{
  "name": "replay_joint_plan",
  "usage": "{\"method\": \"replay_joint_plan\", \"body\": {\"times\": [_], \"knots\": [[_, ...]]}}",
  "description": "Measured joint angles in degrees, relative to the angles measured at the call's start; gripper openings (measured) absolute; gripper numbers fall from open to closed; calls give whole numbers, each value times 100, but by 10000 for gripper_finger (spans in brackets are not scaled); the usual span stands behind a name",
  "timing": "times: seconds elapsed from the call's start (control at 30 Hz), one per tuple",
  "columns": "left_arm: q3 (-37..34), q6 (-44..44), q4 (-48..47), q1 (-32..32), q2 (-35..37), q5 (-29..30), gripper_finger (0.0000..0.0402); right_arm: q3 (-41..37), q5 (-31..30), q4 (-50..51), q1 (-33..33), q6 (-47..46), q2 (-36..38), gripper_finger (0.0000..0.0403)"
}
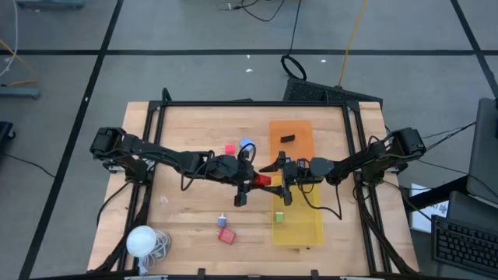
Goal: Pick & Place Office items
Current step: Put the top red charger adapter into the yellow bin
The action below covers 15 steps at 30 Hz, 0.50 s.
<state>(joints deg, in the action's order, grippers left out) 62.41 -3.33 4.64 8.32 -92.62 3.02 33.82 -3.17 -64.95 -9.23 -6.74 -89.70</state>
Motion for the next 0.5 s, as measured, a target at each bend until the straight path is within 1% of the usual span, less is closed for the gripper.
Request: {"method": "replay_joint_plan", "body": {"times": [0.5], "knots": [[-7,-43,-82,17,0,3,116,14,38,-35,0,43,-18,185]]}}
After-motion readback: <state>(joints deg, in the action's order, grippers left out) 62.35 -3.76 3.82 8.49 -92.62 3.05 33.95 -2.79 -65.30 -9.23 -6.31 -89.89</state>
